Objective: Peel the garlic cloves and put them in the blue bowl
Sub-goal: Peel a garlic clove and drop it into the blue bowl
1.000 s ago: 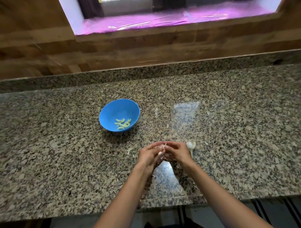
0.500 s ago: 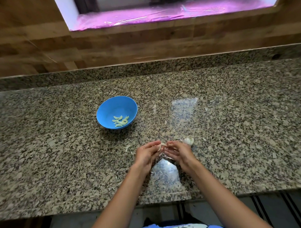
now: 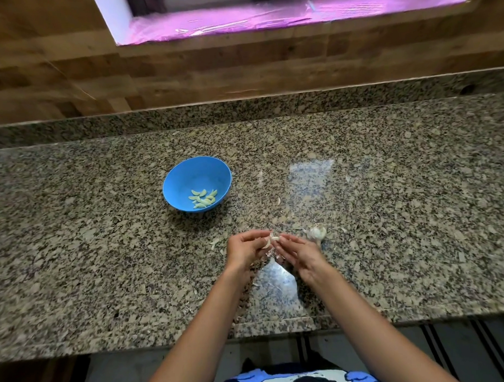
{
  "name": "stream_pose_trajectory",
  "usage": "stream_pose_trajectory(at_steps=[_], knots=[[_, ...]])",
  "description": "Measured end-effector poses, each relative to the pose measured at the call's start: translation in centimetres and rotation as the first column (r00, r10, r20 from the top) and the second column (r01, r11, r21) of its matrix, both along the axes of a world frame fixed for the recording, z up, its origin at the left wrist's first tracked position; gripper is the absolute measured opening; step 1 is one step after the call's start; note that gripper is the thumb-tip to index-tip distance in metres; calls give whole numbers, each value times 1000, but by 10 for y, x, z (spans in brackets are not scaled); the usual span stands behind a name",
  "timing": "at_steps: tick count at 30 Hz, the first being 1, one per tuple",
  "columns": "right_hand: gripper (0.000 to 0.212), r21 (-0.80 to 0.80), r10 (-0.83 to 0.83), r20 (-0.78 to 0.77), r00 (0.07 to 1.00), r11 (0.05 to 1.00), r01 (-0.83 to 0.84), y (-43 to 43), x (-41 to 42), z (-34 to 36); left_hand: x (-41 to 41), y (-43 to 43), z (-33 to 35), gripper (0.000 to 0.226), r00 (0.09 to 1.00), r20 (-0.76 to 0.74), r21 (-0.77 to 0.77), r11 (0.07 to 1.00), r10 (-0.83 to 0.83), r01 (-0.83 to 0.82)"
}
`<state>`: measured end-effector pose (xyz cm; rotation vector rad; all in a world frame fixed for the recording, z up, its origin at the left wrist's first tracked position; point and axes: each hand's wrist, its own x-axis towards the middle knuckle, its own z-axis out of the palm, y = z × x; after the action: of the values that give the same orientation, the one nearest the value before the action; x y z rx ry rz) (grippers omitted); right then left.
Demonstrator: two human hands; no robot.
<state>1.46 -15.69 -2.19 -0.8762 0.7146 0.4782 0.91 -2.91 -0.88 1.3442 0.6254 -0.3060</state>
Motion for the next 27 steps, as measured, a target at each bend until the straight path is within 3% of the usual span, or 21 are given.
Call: stream_pose_trajectory(at_steps=[2,5,8,10,15,17,19,23,25,26,27], knots=[[15,-33,-20,14,1000,999,20,-2,1,0,0,2,-5,25,1000,-10,40,999,15,-15],[14,-74,11,45,999,997,-8,-6,1,-1,-2,0,-11,35,989,65,179,976,-133,120],[14,-113,44,87,995,993,-34,-7,-1,-2,-3,-3,-16,27,929,202,448,873,-309,193],[15,-139,68,128,989,989,-50,-5,-3,-3,-3,-4,-17,27,907,235,512,838,-349,190],[16,-316,206,236,950,940,-126,-9,-1,4,-2,0,-16,16,929,279,397,910,-242,118],[12,-218,205,168,964,962,-166,-13,4,7,0,4,-11,16,962,208,181,973,-179,141],[10,-100,185,110,976,980,-175,-17,7,12,2,6,-9,20,986,119,-140,982,-115,131],[11,23,139,108,984,990,-142,-17,11,15,2,5,-7,18,1000,13,-534,846,4,3],[14,-120,187,185,965,979,-167,-16,11,14,1,2,-9,14,1000,-13,-519,855,15,-19],[16,-257,234,236,943,951,-172,-14,10,13,1,2,-10,12,1000,16,-377,926,-16,21],[16,-360,264,276,924,920,-155,-11,9,11,1,2,-11,10,995,72,-139,987,-72,82]])
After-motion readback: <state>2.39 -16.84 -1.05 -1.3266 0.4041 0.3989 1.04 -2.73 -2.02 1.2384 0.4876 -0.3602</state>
